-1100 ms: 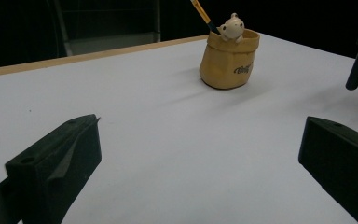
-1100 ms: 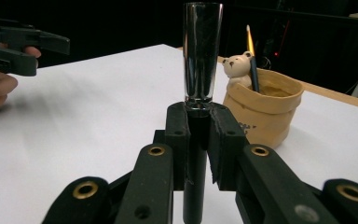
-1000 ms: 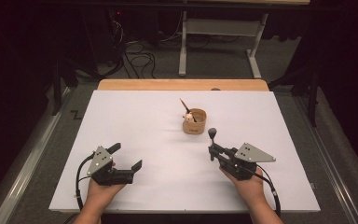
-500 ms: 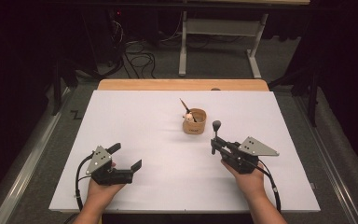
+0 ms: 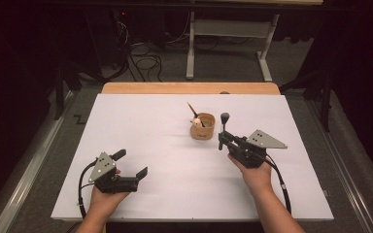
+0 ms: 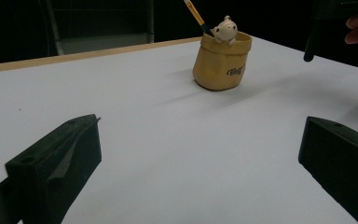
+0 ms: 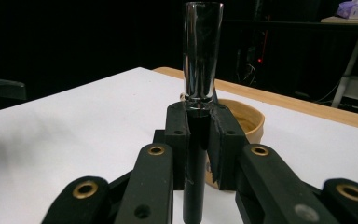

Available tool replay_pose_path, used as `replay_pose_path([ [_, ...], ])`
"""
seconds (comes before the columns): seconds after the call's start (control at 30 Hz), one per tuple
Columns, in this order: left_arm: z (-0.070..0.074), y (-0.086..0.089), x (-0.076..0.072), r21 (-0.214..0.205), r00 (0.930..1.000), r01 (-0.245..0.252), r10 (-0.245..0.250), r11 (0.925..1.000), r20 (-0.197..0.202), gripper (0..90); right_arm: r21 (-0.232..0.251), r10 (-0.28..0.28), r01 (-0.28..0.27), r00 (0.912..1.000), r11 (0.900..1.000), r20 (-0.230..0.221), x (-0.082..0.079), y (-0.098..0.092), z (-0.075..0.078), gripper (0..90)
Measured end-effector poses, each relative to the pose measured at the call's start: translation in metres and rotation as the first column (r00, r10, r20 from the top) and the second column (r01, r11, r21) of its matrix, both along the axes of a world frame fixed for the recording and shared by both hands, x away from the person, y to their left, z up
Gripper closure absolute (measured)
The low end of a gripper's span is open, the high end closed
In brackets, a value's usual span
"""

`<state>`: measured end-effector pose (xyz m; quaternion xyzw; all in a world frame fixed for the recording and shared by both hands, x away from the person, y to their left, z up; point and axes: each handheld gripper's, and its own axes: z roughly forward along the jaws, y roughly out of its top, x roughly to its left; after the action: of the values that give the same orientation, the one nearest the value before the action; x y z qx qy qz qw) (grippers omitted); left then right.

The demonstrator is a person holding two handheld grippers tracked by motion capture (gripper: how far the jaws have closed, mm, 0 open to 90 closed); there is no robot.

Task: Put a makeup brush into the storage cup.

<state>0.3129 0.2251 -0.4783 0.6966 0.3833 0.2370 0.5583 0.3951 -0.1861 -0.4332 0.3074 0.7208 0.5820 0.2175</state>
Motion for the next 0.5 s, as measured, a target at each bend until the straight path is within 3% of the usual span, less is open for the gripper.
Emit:
replay_pose_path([
  [0.5,0.000,-0.002,-0.001,0.004,0.9999,0.010,-0.010,0.9999,0.002,0.1,0.007,-0.023,0.023,0.9997,0.9997,0.000,0.023,0.011,0.000,80.7],
])
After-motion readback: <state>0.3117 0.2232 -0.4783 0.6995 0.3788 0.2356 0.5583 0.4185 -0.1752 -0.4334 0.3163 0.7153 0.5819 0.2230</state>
